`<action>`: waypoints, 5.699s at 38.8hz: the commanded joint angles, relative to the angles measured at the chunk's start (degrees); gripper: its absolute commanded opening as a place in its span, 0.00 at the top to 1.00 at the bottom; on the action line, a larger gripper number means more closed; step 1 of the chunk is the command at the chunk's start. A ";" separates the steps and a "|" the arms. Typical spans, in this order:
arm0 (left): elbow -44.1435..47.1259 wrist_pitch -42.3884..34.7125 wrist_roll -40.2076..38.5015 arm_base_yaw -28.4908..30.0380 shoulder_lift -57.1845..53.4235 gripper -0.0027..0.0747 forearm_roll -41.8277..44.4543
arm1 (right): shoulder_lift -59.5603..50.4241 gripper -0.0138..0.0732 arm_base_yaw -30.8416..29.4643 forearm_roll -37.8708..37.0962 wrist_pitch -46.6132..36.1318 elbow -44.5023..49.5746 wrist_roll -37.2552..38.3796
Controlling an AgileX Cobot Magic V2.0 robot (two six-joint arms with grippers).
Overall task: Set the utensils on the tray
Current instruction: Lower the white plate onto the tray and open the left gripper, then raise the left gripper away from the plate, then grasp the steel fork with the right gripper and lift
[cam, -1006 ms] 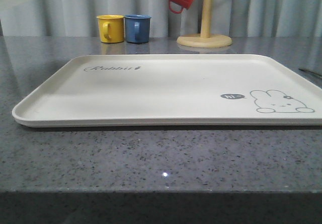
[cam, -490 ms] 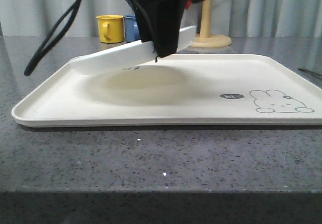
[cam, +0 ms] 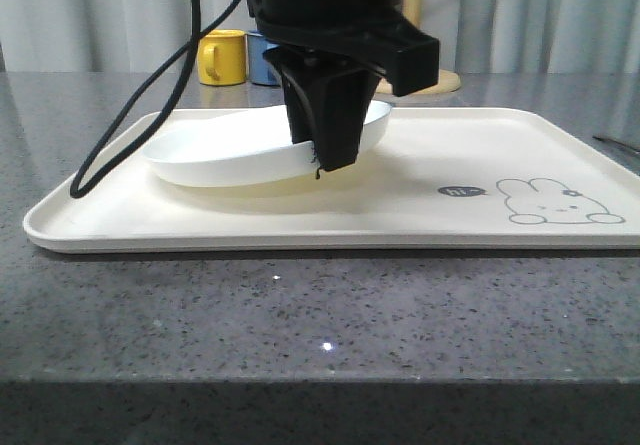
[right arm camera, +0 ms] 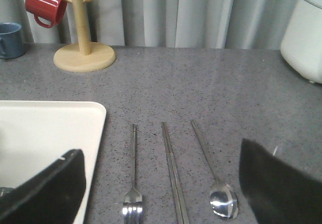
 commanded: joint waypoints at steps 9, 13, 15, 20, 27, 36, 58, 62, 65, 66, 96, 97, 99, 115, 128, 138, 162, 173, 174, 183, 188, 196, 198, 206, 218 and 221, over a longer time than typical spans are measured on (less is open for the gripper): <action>0.85 1.30 -1.06 1.72 -2.62 0.91 -4.42 | 0.89 0.10 -0.25 -0.75 -4.00 -2.18 -0.28; 0.85 1.30 -1.06 1.97 -2.62 0.73 -5.20 | 0.89 0.10 -0.25 -0.75 -4.00 -2.18 -0.28; 0.85 1.30 -1.06 1.97 -2.62 0.62 -5.32 | 0.89 0.10 -0.25 -0.75 -4.00 -2.18 -0.28; 0.64 1.30 -1.06 1.97 -2.62 0.33 -6.22 | 0.89 0.10 -0.25 -0.75 -4.00 -2.18 -0.28; -2.21 1.30 -1.06 1.97 -3.75 0.23 -6.22 | 0.89 0.10 -0.25 -0.75 -4.00 -2.18 -0.28; -3.63 1.30 -1.06 1.97 -8.55 0.31 -1.95 | 0.89 0.10 -0.25 -0.75 -4.00 -2.18 -0.28; 10.99 -2.42 -1.80 19.65 -25.28 0.99 -3.15 | 0.89 0.10 -0.25 -0.75 -4.00 -2.18 -0.28; 19.26 -9.20 -1.94 25.41 -31.59 0.99 -5.37 | 0.89 0.10 -0.25 -0.75 -4.00 -2.18 -0.28; 25.40 -14.58 -1.94 29.22 -36.30 0.99 -6.54 | 0.89 0.10 -0.25 -0.75 -4.00 -2.18 -0.28; 27.29 -16.17 -1.94 30.30 -37.77 0.99 -6.89 | 0.89 0.10 -0.25 -0.75 -4.00 -2.18 -0.28; 76.47 -53.61 -1.94 36.68 -95.36 0.99 -8.03 | 0.89 0.10 -0.25 -0.75 -4.00 -2.18 -0.28; 76.59 -53.73 -1.94 36.68 -96.24 0.99 -8.03 | 0.89 0.10 -0.25 -0.75 -4.00 -2.18 -0.28; 77.00 -54.57 -1.94 36.68 -98.02 0.99 -8.37 | 0.89 0.10 -0.25 -0.75 -4.00 -2.18 -0.28; 77.00 -54.99 -1.94 36.68 -99.20 0.99 -8.76 | 0.89 0.10 -0.25 -0.93 -4.89 -2.18 -0.28; 77.00 -54.99 -1.94 36.68 -99.20 0.99 -8.76 | 0.89 0.10 -0.25 -0.93 -4.97 -2.18 -0.28; 77.00 -54.99 -1.94 36.68 -99.20 0.99 -8.76 | 6.19 0.20 -0.25 3.12 -2.83 -4.73 -0.28; 77.00 -54.99 -1.94 36.68 -99.20 0.99 -8.76 | 49.09 0.32 2.75 3.28 14.13 -25.57 -4.53; 77.00 -54.99 -1.94 36.68 -99.20 0.99 -8.76 | 58.09 0.32 2.75 4.53 14.68 -28.02 -4.53; 77.00 -54.99 -1.94 36.68 -99.20 0.99 -8.76 | 58.82 0.32 2.75 4.53 14.59 -28.23 -4.53; 77.00 -54.99 -1.94 36.68 -99.20 0.99 -8.76 | 63.59 0.32 2.75 4.53 13.29 -29.21 -4.53; 77.00 -54.99 -1.94 36.68 -99.20 0.99 -8.76 | 65.53 0.32 2.75 4.53 12.73 -29.21 -4.53; 77.00 -54.99 -1.94 36.68 -99.20 0.99 -8.76 | 67.06 0.46 2.77 4.65 13.11 -29.21 -4.53; 77.00 -54.99 -1.94 36.68 -99.20 0.99 -8.76 | 67.28 0.52 2.77 4.65 13.25 -29.21 -4.53; 77.00 -54.99 -1.94 36.68 -99.20 0.99 -8.76 | 67.40 0.79 2.77 4.70 13.43 -29.21 -4.53; 77.00 -54.99 -1.94 36.68 -99.20 0.99 -8.76 | 66.41 0.92 2.77 4.64 18.32 -33.28 -4.53; 77.00 -54.99 -1.94 36.68 -99.20 0.99 -8.76 | 65.56 0.92 2.77 4.69 21.08 -35.62 -4.53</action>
